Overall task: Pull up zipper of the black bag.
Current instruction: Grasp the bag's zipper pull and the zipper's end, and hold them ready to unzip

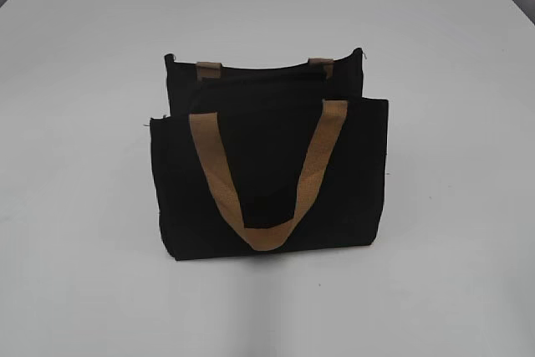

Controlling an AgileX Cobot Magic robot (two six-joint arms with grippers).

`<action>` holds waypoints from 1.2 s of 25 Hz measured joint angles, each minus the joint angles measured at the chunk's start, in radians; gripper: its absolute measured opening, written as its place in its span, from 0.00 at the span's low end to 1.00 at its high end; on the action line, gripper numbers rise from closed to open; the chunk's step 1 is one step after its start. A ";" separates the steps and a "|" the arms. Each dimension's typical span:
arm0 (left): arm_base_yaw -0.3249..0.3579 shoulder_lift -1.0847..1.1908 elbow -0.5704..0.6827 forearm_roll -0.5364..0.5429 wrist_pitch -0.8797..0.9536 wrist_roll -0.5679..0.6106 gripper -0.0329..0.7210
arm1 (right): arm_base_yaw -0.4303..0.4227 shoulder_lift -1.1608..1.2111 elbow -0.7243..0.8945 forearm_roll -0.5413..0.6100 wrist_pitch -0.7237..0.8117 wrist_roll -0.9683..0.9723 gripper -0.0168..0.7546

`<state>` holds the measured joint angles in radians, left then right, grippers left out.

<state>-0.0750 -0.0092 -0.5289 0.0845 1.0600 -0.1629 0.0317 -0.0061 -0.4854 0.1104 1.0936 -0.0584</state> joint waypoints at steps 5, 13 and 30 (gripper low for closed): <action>0.000 0.000 0.000 0.000 0.000 0.000 0.47 | 0.000 0.000 0.000 0.000 0.000 0.000 0.75; 0.000 0.000 0.000 0.000 0.000 0.000 0.47 | 0.000 0.000 0.000 0.000 0.000 0.000 0.75; 0.000 0.042 -0.013 -0.005 -0.071 0.000 0.46 | 0.000 0.000 0.000 0.001 0.000 0.000 0.75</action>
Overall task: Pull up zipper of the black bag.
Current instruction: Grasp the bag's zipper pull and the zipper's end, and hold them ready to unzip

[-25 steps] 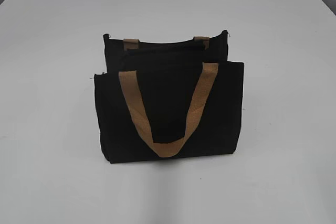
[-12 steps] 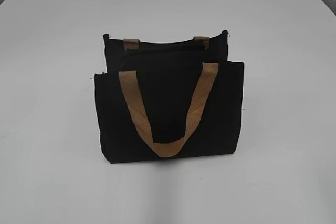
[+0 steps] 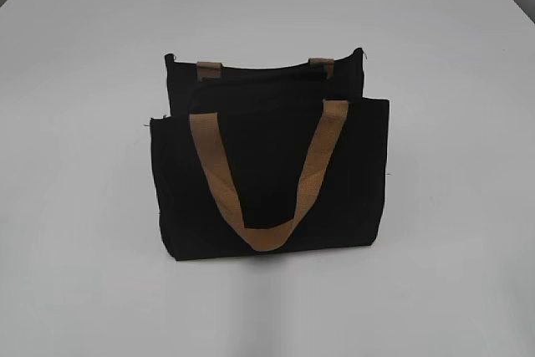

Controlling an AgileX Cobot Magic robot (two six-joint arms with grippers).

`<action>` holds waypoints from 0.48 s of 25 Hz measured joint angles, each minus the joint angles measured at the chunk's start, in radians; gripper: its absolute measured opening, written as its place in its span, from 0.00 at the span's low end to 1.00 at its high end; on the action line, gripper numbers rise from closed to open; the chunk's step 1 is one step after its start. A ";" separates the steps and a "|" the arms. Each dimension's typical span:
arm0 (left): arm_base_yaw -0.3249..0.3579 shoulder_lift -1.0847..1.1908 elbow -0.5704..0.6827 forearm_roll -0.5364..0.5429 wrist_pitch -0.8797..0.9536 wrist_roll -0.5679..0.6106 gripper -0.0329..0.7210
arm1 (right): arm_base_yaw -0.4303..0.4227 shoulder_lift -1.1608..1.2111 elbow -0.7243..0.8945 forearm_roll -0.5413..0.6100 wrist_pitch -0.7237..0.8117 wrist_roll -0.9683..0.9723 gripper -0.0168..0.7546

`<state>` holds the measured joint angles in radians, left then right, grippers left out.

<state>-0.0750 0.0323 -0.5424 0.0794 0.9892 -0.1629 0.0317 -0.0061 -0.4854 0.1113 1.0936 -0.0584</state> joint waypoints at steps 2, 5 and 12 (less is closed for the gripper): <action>0.000 0.034 -0.007 -0.003 -0.150 0.007 0.46 | 0.000 0.000 0.000 0.001 0.000 0.000 0.75; 0.000 0.126 -0.008 -0.003 -0.387 0.015 0.46 | 0.000 0.003 0.000 0.010 -0.001 -0.009 0.75; 0.000 0.554 -0.005 -0.037 -0.926 0.017 0.46 | 0.003 0.185 -0.006 0.088 -0.032 -0.111 0.75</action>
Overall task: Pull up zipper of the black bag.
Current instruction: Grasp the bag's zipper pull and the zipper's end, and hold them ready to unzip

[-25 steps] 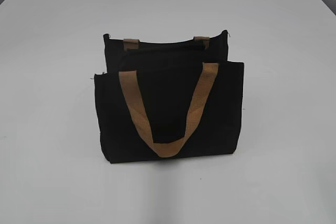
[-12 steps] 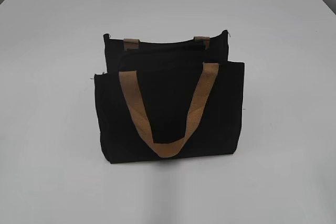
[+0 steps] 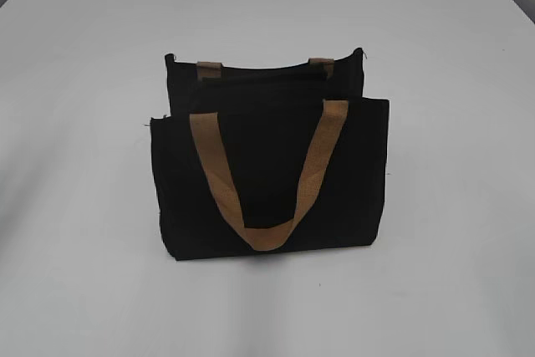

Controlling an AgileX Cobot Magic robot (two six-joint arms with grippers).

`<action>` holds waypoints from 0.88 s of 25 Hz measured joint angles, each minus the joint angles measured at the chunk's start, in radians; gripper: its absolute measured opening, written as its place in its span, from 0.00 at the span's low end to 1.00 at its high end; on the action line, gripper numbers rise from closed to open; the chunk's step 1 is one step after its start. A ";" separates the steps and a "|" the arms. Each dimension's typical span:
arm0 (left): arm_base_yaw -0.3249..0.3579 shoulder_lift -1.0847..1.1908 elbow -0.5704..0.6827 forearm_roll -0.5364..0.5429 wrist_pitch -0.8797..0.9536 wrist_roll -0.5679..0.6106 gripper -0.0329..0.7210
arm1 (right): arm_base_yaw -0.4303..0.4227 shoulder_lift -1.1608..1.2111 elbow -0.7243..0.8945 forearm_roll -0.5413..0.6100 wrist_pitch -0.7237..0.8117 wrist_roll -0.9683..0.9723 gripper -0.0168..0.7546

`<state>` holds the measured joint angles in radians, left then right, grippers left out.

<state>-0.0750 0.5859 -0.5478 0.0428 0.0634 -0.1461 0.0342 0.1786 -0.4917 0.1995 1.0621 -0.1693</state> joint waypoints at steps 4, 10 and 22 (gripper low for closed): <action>-0.003 0.344 0.000 0.006 -0.340 -0.011 0.46 | 0.023 0.066 -0.010 0.012 -0.118 -0.039 0.75; -0.040 0.742 0.001 0.053 -0.702 -0.131 0.46 | 0.026 0.207 -0.010 0.114 -0.275 -0.134 0.75; -0.104 1.108 0.299 0.408 -1.225 -0.220 0.46 | 0.133 0.540 -0.147 0.172 -0.335 -0.307 0.75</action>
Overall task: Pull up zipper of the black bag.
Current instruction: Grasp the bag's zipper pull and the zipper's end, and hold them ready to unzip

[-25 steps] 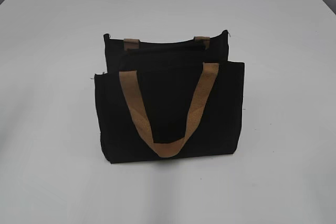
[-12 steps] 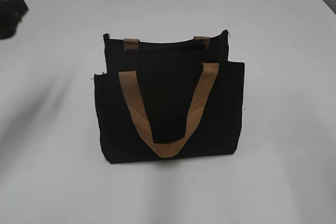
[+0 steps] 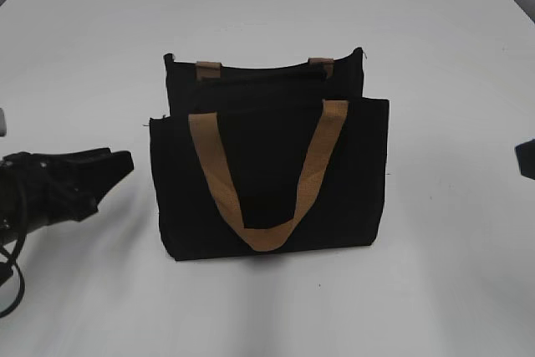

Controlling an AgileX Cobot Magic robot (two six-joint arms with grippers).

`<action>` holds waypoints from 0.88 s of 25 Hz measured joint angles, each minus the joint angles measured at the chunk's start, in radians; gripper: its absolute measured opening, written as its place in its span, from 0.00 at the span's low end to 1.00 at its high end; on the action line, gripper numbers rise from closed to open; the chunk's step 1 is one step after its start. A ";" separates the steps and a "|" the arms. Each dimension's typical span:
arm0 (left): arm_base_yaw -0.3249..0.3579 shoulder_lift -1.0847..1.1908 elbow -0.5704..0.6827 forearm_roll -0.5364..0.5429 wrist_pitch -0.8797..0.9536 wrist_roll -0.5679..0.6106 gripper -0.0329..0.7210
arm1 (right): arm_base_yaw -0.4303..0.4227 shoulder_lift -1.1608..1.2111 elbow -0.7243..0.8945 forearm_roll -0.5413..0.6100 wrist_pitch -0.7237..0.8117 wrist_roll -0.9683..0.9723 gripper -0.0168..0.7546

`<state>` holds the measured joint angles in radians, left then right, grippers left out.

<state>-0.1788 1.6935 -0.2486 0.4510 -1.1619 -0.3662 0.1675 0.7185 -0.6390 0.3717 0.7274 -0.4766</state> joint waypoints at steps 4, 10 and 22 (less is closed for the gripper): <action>-0.001 0.070 0.004 0.086 -0.033 0.141 0.49 | 0.050 0.137 -0.038 0.001 -0.025 -0.008 0.75; -0.002 0.131 -0.017 0.101 -0.040 0.255 0.58 | 0.092 0.230 -0.058 0.001 -0.033 -0.008 0.75; -0.018 0.195 -0.164 0.276 0.039 0.216 0.58 | 0.093 0.240 -0.058 0.000 -0.059 -0.049 0.75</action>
<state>-0.1966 1.8881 -0.4127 0.7273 -1.1227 -0.1497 0.2606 0.9583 -0.6974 0.3718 0.6680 -0.5254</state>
